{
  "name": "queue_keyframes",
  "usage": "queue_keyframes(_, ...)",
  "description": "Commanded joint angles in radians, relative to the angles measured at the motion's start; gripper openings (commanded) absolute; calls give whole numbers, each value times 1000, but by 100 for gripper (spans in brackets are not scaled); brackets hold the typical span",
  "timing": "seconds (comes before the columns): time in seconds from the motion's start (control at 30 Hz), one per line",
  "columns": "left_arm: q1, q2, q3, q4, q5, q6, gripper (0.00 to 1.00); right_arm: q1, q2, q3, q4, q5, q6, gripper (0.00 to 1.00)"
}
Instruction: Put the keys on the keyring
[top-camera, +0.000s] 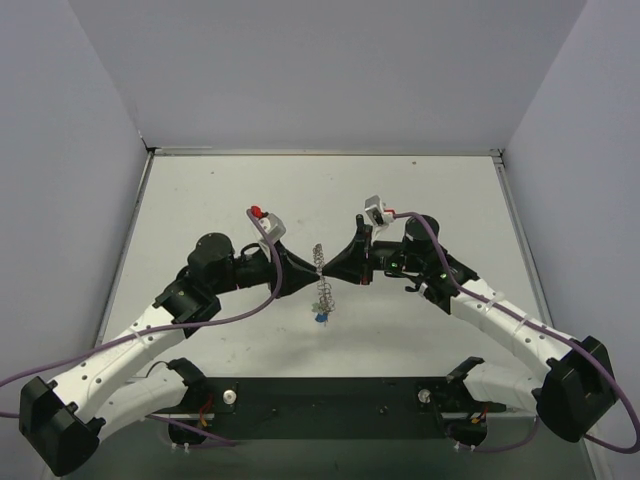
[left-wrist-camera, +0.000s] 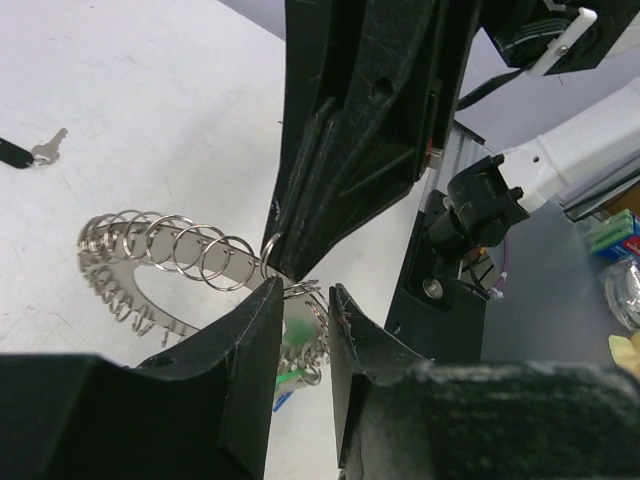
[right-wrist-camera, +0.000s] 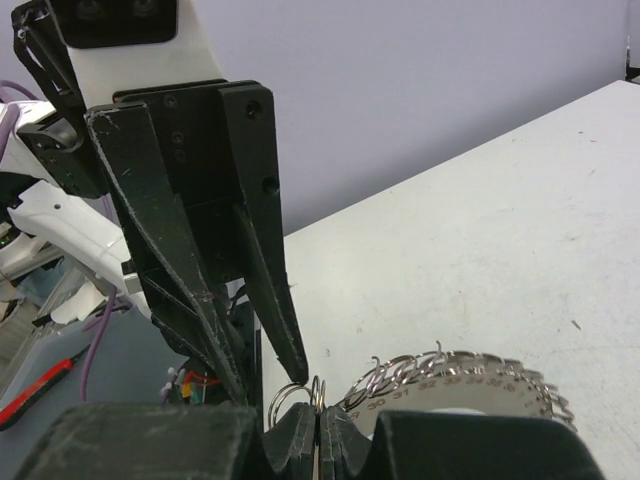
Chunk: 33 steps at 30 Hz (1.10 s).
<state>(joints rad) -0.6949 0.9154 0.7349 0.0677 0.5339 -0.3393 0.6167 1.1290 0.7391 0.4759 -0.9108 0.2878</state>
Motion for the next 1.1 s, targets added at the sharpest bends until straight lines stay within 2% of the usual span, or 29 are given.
queue_keyframes(0.0, -6, -13, -5, 58, 90, 23, 35, -17, -35, 0, 141, -11, 14, 0)
queue_keyframes(0.1, -5, -47, -22, 76, 77, 10, 37, -26, -37, -10, 196, -40, 48, 0)
queue_keyframes(0.2, 6, -85, -46, 92, 8, -16, 46, -35, -37, -17, 236, -63, 71, 0)
queue_keyframes(0.23, 12, -90, -54, 99, 3, -24, 52, -34, -38, -15, 240, -68, 73, 0)
queue_keyframes(0.33, 29, -107, -89, 156, 17, -67, 61, -35, -44, -15, 247, -77, 77, 0)
queue_keyframes(0.43, 40, -107, -138, 250, 56, -121, 62, -38, -57, -15, 250, -80, 82, 0)
queue_keyframes(0.53, 55, -92, -207, 421, 110, -202, 61, -38, -66, -14, 260, -91, 90, 0)
queue_keyframes(0.57, 58, -84, -225, 525, 123, -223, 61, -37, -70, -12, 265, -92, 97, 0)
queue_keyframes(0.7, 80, -37, -285, 743, 173, -347, 60, -38, -84, -17, 285, -102, 111, 0)
queue_keyframes(0.83, 112, 19, -339, 1060, 241, -454, 60, -37, -92, -14, 288, -114, 117, 0)
queue_keyframes(0.93, 123, 65, -365, 1226, 259, -516, 59, -37, -94, -18, 297, -117, 123, 0)
queue_keyframes(1.07, 123, 128, -353, 1285, 284, -563, 57, -38, -95, -17, 310, -120, 132, 0)
